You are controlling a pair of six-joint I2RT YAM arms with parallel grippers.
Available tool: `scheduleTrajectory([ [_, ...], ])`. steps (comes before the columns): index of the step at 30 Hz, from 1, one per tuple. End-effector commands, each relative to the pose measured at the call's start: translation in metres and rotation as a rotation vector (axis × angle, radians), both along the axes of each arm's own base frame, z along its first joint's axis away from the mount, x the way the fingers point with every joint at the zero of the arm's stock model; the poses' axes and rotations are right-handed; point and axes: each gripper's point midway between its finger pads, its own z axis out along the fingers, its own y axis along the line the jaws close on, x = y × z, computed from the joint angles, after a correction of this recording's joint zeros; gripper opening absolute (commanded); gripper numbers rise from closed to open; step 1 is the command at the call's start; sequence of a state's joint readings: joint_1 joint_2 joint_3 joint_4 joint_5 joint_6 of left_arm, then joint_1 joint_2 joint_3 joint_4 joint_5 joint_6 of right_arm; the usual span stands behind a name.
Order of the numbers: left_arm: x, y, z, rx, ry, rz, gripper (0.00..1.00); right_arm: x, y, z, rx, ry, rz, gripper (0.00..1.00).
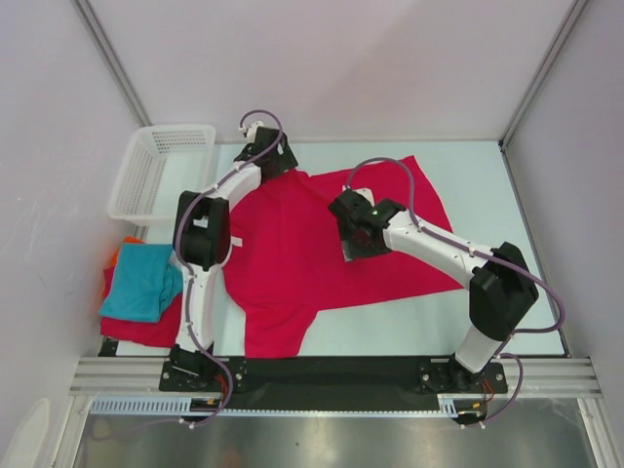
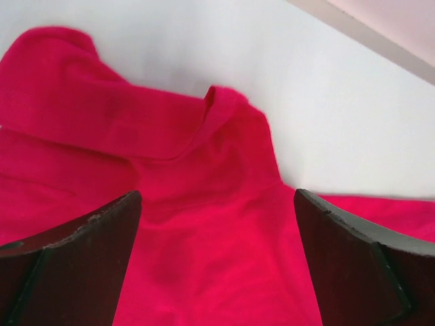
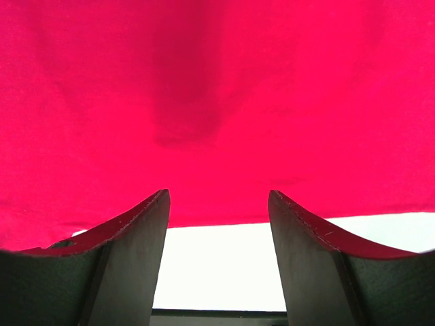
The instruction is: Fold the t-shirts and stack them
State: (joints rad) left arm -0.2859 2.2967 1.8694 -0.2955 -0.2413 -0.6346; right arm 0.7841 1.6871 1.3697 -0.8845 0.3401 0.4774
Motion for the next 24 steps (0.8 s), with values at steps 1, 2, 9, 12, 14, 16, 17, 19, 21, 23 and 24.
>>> scheduleTrajectory([
  [1,0.021,-0.008,0.007,-0.012,-0.047,-0.015,1.00,0.003,0.000,0.011,0.009,-0.036,0.002,0.65],
  [2,0.027,-0.009,0.007,-0.016,-0.054,-0.016,1.00,0.003,-0.001,0.010,0.005,-0.035,0.000,0.65],
  [9,0.048,-0.012,0.004,-0.019,-0.079,-0.019,1.00,0.005,-0.003,0.007,-0.008,-0.025,-0.003,0.65],
  [12,0.050,-0.012,0.002,-0.031,-0.079,-0.019,0.99,0.005,-0.004,0.004,-0.015,-0.017,-0.004,0.65],
  [14,0.053,-0.010,-0.002,-0.027,-0.080,-0.015,1.00,0.006,-0.003,0.001,-0.017,-0.012,-0.003,0.65],
  [16,0.054,-0.008,-0.006,-0.018,-0.077,-0.010,1.00,0.007,-0.002,0.001,-0.017,-0.010,-0.003,0.65],
  [17,0.056,-0.008,-0.005,-0.019,-0.080,-0.007,1.00,0.007,0.000,0.000,-0.015,-0.008,-0.001,0.65],
  [19,0.058,-0.005,-0.004,-0.016,-0.085,-0.002,1.00,0.008,0.001,-0.002,-0.016,-0.002,0.000,0.65],
  [21,0.060,-0.002,0.000,-0.013,-0.091,0.010,1.00,0.008,0.001,-0.004,-0.020,0.001,0.001,0.65],
  [23,0.064,0.003,0.004,-0.006,-0.103,0.030,1.00,0.009,0.003,-0.004,-0.016,0.001,0.002,0.65],
  [24,0.065,0.005,0.008,0.004,-0.112,0.044,1.00,0.009,0.003,-0.004,-0.017,0.001,0.003,0.65],
])
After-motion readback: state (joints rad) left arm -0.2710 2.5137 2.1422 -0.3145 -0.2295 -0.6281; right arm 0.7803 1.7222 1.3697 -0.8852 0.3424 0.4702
